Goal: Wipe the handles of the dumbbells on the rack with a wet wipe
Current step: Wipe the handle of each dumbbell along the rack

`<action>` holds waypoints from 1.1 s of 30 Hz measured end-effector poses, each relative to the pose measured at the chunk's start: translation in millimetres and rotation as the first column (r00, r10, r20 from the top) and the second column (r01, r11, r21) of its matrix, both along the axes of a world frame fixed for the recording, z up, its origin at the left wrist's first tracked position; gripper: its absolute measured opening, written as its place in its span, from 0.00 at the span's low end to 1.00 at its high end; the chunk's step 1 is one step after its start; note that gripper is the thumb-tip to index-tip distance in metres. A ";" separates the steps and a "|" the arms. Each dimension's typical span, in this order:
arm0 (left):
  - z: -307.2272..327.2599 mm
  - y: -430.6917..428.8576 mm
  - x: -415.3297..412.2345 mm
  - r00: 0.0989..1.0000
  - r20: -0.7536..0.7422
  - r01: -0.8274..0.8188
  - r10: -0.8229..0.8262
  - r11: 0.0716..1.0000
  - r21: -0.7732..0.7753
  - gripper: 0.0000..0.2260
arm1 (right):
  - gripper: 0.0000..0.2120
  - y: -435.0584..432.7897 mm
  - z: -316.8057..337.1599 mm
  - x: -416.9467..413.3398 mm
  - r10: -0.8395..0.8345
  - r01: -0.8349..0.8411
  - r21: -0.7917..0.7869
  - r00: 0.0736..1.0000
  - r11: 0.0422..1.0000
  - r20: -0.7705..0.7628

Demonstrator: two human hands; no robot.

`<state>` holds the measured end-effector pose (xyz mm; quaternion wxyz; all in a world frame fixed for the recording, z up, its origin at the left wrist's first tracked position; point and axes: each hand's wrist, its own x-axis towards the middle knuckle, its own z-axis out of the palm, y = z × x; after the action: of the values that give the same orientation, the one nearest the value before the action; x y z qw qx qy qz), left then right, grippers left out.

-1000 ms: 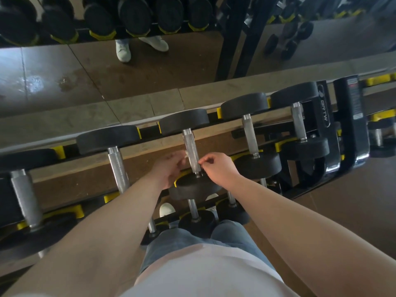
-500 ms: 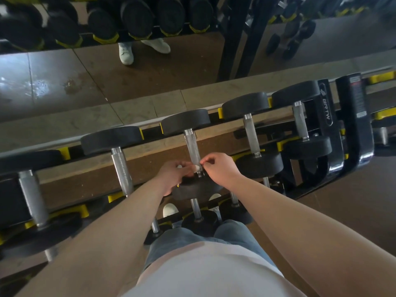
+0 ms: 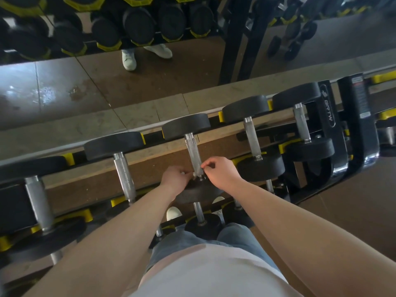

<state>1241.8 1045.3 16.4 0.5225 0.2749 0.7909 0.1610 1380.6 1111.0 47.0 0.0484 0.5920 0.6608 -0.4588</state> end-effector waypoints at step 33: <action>-24.7 14.2 -22.2 0.972 0.159 0.183 -0.175 0.982 -0.037 0.09 | 0.10 4.4 -3.9 -1.0 -0.053 0.053 -0.021 0.999 0.998 0.010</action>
<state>1219.6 1059.5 -8.2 0.6016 0.3184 0.7237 0.1137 1379.6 1115.4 43.1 0.0457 0.6111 0.6395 -0.4642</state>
